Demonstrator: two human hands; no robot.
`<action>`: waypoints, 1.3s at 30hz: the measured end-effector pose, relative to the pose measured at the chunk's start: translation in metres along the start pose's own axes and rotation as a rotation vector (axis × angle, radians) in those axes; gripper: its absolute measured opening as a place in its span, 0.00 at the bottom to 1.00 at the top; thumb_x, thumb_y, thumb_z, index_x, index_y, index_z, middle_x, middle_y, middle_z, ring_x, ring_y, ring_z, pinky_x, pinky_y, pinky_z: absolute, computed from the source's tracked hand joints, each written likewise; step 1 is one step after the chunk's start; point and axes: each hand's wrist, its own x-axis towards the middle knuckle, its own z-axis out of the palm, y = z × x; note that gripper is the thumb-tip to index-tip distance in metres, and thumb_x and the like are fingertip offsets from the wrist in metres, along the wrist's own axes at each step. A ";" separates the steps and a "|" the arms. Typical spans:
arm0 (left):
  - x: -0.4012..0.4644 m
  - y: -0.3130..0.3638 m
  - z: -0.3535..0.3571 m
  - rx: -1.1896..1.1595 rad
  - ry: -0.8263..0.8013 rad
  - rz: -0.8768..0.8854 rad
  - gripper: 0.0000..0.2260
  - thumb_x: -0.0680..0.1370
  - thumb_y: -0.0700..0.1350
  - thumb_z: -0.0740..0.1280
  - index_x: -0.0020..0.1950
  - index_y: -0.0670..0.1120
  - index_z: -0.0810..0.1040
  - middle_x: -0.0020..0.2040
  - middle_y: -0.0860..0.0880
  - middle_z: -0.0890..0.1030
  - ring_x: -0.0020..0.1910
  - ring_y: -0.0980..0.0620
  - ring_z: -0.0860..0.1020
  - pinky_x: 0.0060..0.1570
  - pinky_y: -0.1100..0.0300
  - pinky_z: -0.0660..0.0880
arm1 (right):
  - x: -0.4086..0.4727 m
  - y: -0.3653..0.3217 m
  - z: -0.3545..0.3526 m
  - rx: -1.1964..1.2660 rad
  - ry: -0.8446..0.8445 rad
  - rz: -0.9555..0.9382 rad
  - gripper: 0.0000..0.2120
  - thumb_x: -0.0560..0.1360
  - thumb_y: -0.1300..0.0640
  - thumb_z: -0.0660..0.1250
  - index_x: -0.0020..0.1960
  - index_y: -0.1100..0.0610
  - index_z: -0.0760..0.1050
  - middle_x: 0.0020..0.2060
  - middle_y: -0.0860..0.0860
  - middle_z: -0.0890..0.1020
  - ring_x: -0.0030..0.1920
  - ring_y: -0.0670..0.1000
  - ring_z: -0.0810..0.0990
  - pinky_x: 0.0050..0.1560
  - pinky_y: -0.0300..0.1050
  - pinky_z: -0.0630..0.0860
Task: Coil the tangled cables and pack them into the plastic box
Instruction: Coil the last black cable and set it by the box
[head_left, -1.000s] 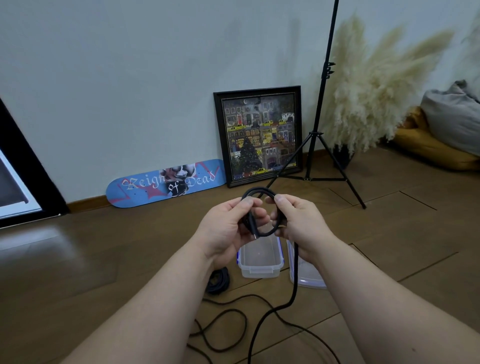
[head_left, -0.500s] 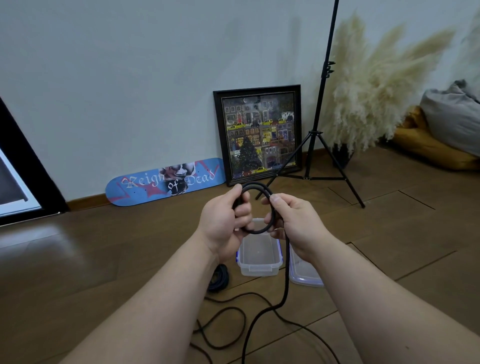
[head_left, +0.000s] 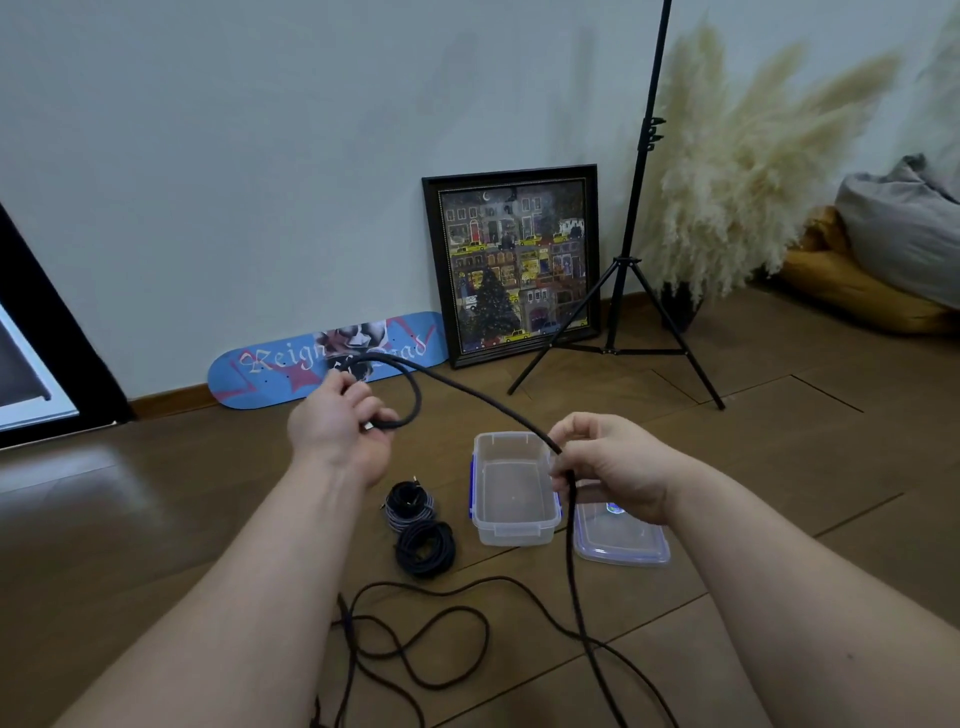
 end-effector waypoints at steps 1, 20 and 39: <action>0.001 0.002 -0.002 -0.012 0.016 0.005 0.14 0.83 0.42 0.57 0.37 0.49 0.66 0.27 0.55 0.61 0.23 0.56 0.56 0.33 0.62 0.59 | 0.002 0.003 -0.002 -0.018 0.046 -0.017 0.07 0.74 0.71 0.63 0.47 0.60 0.74 0.37 0.57 0.78 0.33 0.51 0.79 0.43 0.48 0.79; 0.010 -0.004 -0.010 0.175 -0.070 0.059 0.16 0.85 0.50 0.53 0.39 0.49 0.68 0.26 0.54 0.65 0.22 0.56 0.61 0.35 0.62 0.62 | 0.013 -0.004 0.024 -0.991 0.321 -0.332 0.11 0.80 0.55 0.60 0.62 0.49 0.74 0.44 0.48 0.82 0.45 0.52 0.79 0.46 0.50 0.79; 0.003 -0.010 -0.004 0.378 -0.150 0.067 0.13 0.85 0.46 0.55 0.42 0.48 0.73 0.27 0.56 0.69 0.25 0.59 0.65 0.35 0.64 0.61 | 0.010 -0.012 0.028 -1.320 -0.011 -0.157 0.10 0.77 0.55 0.64 0.54 0.52 0.82 0.46 0.48 0.83 0.47 0.51 0.80 0.48 0.48 0.79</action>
